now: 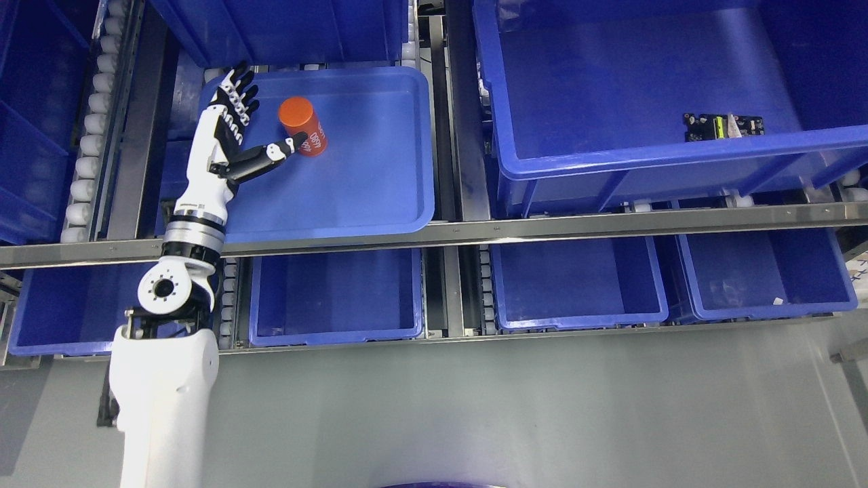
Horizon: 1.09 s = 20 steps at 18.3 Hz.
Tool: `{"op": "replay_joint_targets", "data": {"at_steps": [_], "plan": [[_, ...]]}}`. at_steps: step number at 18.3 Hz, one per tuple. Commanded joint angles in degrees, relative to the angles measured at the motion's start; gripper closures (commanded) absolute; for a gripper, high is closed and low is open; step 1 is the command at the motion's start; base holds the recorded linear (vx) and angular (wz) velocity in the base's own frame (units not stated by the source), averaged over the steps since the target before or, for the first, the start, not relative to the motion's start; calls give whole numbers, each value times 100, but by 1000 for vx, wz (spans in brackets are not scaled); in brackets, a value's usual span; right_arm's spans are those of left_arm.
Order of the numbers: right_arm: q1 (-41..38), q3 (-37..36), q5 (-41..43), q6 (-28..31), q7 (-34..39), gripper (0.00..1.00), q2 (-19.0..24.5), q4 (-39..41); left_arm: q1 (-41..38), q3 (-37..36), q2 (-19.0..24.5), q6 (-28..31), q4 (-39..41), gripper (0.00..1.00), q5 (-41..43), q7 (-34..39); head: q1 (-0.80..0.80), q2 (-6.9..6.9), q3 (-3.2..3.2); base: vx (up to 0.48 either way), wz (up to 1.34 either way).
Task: Grab orange capacitor from left shelf to right desk
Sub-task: 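Close the left hand around the orange capacitor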
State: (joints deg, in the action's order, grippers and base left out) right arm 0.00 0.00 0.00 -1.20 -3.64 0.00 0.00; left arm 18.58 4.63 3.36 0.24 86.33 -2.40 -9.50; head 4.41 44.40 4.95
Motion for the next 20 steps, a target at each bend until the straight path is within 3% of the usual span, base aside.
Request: {"op": "replay_joint_targets", "data": {"at_steps": [1,6,10,18,20], "plan": [[-114,-97,-18,-3,3,0,-100,100,804,-673,86,-59,-1775,1,205,10,0,0,0,0,0],[-114,-97,-18,-3,3,0,-100,100,990,-884,-72,-59,-2190,6,205,1,0,0,0,0,0],[-114,-97,-18,-3,3,0,-100,100,990,-823,-134,-86,-2286,20,205,10,0,0,0,0,0],[-114,-97,-18,-3,3,0,-100,100,920,-376,-236,-946,-2436,87,196,1,0,0,0,0,0],[-114,-97,-18,-3,3,0,-100,100,876,-278,-236,-1192,-2428,100,187,1,0,0,0,0,0]]}}
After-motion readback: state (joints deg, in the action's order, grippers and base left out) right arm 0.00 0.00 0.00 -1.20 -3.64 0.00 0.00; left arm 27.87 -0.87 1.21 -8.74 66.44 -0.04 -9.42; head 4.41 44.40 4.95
